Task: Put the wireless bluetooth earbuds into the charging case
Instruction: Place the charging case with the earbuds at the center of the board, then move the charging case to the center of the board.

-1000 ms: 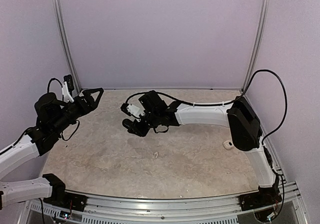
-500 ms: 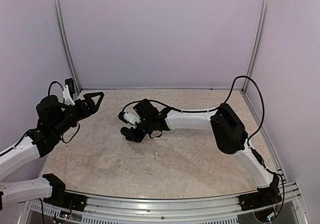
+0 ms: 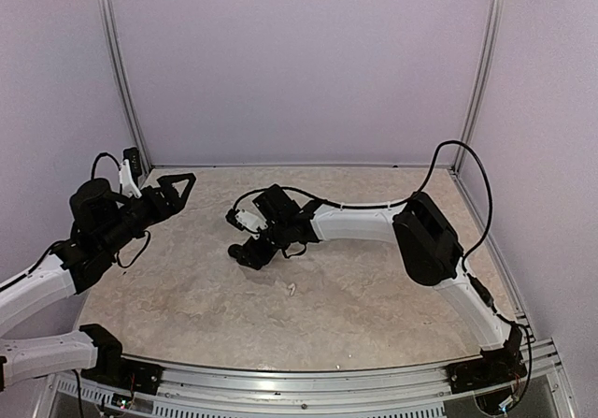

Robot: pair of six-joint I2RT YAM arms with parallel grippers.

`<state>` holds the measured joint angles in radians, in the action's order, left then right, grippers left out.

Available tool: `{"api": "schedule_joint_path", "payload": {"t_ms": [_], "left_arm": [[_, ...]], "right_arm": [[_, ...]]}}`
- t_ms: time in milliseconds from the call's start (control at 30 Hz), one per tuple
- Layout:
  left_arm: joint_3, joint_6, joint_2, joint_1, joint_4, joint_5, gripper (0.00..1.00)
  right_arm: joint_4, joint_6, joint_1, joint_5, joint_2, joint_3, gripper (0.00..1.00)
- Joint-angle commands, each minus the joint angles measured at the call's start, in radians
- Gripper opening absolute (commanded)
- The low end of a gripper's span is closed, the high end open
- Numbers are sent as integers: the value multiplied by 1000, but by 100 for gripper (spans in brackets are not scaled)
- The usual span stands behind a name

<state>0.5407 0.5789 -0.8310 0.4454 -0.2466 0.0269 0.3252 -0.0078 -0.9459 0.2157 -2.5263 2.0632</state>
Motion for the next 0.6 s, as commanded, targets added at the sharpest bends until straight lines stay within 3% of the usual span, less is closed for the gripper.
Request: {"api": "schedule_joint_path", "payload": {"t_ms": [0,267,333,367,567], "left_arm": [[-2,-8,-19,-6,-48,29,99],[2,-21,-74,2,-100,60,99],[2,-30,-84,11,-109,56,99],[4,-35,-89,15,-113,52,99],[5,-42,-122,32,-144,45,99]], "right_arm": [[-34,6,20,-2,158,-80,72],[-149,-8,40,-165,545,-448,83],[-182,-2,51,-205,661,-560,97],[-193,4,58,-226,715,-615,99],[-131,162,113,-378,997,-843,99]]}}
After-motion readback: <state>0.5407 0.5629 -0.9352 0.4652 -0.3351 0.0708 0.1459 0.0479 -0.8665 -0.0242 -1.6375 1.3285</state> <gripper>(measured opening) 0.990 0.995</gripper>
